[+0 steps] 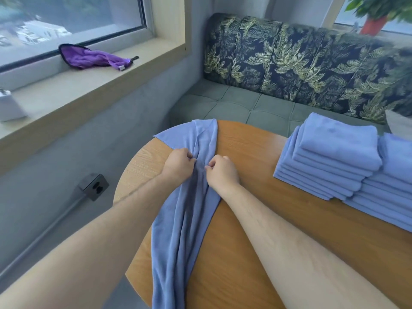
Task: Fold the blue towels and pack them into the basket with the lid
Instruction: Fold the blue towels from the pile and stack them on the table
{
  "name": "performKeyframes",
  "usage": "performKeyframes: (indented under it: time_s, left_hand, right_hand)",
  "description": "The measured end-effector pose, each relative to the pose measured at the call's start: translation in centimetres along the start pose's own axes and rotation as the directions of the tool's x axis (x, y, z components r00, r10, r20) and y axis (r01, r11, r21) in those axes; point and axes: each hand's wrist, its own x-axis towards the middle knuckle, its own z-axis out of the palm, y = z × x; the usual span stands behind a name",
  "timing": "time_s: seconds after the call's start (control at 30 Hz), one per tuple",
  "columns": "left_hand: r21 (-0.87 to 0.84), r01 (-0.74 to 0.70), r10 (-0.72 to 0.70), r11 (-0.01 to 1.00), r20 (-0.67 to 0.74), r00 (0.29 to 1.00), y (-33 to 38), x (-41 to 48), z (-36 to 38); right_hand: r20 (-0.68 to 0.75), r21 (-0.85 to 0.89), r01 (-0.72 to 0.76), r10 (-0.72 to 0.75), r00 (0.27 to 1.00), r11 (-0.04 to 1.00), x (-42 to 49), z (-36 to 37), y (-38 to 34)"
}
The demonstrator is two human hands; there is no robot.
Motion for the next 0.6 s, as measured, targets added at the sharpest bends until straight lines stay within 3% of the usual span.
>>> performKeyframes:
  time_s: [0.2, 0.37, 0.47, 0.6]
  left_hand:
    - [-0.249, 0.053, -0.070, 0.967, -0.063, 0.996, 0.5, -1.2, -0.8]
    - [-0.539, 0.067, -0.087, 0.840, -0.011, 0.996, 3.1, -4.4, -2.0]
    - [-0.686, 0.036, -0.020, 0.727, 0.031, 0.999, 5.2, -6.9, -2.5]
    - [-0.703, 0.069, 0.153, 0.707, 0.248, 0.956, 7.1, -10.2, -2.0]
  right_hand:
    - [-0.081, 0.283, -0.011, 0.035, 0.996, 0.959, -1.7, -1.9, 0.4]
    - [-0.116, 0.461, -0.015, 0.077, 0.990, 0.887, -3.6, -4.8, 1.6]
    - [-0.120, 0.475, -0.020, 0.087, 0.989, 0.880, -4.9, -7.3, 2.3]
    - [0.027, 0.505, -0.129, 0.134, 0.991, 0.853, -6.9, -9.0, 3.2]
